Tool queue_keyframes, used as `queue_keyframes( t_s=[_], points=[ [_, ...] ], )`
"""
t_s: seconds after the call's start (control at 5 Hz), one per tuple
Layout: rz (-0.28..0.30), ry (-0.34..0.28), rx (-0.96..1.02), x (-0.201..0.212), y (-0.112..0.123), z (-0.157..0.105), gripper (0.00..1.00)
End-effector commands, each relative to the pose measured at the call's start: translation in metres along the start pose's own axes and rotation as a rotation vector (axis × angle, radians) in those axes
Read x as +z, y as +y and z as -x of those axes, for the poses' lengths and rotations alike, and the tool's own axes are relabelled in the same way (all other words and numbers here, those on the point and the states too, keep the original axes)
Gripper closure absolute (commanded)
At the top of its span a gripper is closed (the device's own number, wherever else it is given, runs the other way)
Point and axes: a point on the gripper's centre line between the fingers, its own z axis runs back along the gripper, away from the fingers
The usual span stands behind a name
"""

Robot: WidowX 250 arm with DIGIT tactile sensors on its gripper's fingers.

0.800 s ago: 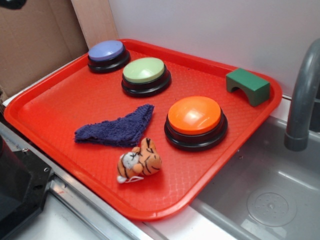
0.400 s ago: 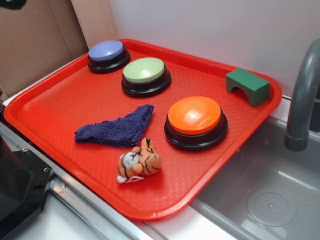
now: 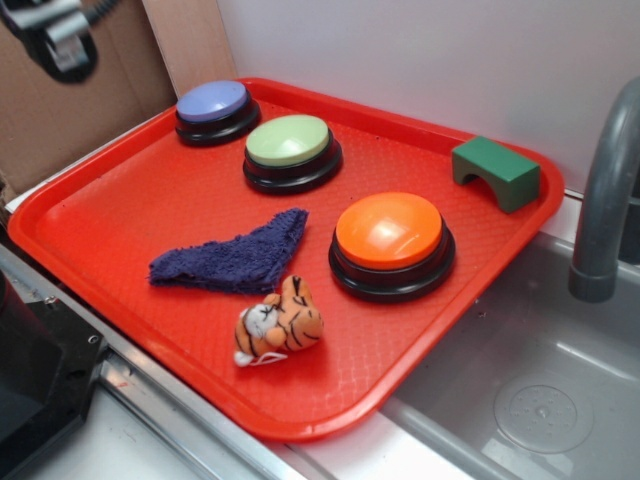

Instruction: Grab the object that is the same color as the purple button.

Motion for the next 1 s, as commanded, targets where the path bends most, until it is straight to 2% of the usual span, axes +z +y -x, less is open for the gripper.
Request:
queue_keyframes(
  t_s=[0.0, 0.4, 0.8],
  points=[
    [0.017, -0.148, -0.318, -0.051, -0.006, -0.016, 0.0],
    [-0.015, -0.105, -0.397, -0.111, 0.009, -0.019, 0.0],
    [-0.06, -0.031, -0.437, -0.152, 0.008, -0.016, 0.0]
  ],
)
